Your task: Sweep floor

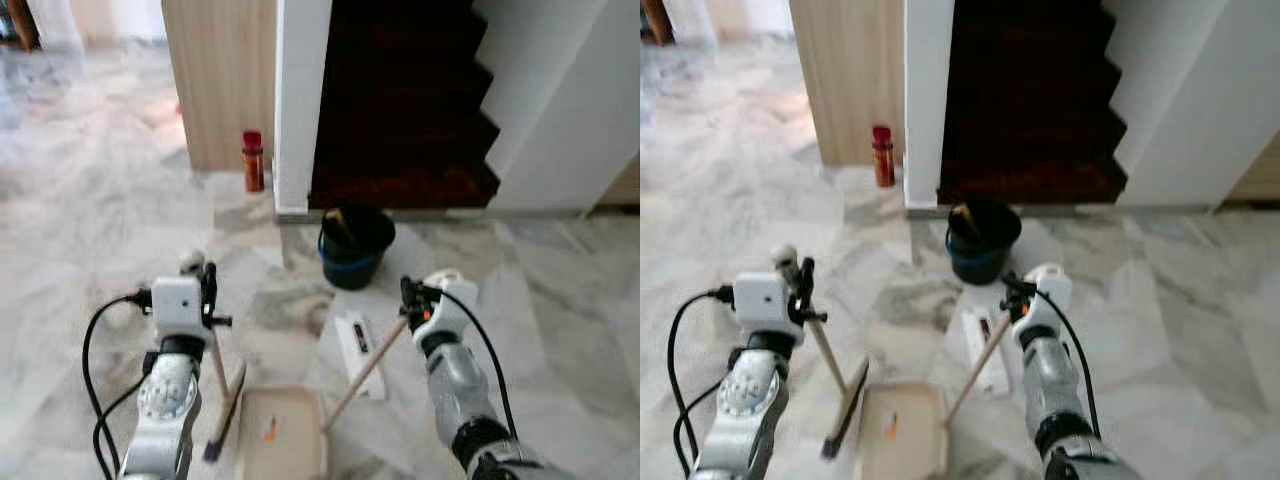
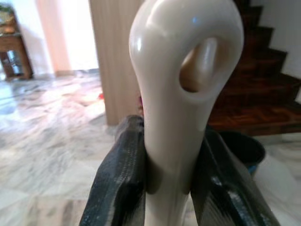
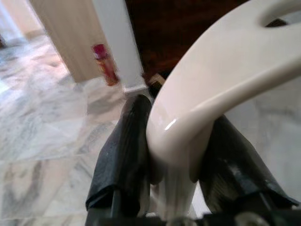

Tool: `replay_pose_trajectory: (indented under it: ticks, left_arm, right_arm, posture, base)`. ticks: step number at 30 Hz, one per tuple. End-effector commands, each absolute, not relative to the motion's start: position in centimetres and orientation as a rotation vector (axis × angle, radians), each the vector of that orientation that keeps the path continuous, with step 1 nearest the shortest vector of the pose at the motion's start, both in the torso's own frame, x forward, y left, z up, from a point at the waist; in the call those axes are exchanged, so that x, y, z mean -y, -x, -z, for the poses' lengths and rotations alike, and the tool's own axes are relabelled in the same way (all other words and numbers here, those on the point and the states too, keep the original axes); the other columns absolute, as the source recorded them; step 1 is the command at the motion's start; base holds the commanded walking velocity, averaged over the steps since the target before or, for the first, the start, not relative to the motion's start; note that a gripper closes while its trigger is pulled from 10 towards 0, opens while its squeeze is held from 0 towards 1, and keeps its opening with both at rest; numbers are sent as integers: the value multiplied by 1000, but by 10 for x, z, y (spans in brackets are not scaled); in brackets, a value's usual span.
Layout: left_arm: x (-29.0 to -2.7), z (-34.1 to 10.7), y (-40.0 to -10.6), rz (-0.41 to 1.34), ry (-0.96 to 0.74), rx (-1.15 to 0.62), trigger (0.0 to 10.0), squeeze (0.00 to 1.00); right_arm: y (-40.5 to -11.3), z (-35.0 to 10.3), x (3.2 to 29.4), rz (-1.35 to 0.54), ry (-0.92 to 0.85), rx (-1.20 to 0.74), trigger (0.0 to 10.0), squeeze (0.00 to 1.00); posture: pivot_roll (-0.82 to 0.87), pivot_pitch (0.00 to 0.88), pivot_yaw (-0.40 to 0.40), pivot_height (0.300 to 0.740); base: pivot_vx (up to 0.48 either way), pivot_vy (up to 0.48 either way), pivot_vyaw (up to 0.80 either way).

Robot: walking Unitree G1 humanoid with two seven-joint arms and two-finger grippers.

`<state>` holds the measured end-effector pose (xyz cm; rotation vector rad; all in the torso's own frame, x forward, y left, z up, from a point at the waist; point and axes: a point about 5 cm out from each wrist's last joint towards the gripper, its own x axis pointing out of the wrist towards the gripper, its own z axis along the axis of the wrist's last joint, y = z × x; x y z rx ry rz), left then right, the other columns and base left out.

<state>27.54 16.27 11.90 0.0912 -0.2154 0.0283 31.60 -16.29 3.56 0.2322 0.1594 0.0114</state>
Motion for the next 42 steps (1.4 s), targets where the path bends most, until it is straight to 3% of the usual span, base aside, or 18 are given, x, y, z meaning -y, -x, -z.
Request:
replay_pose_trajectory:
  ticks: [1, 16, 24, 42]
  left_arm:
    - [-159, -129, -277, -9, -88, 264, 10000, 0]
    - [-165, -110, -279, -24, -89, 187, 10000, 0]
    - [-192, -75, -277, -121, -166, 78, 10000, 0]
    - [-193, -82, -277, -148, -157, 146, 10000, 0]
  right_arm:
    - [-324, -47, 164, -16, -221, -113, 10000, 0]
    - [-322, -44, 161, -29, -229, -125, 10000, 0]
    - [-315, -35, 175, 2, -190, -172, 10000, 0]
    - [-321, -40, 170, 8, -213, -154, 10000, 0]
  posture:
    - [84, 0, -91, 740]
    - [85, 0, -83, 740]
    - [73, 0, -83, 740]
    - [85, 0, -91, 740]
  base:
    - [0, 0, 0]
    - [0, 0, 0]
    - [0, 0, 0]
    - [0, 21, 0]
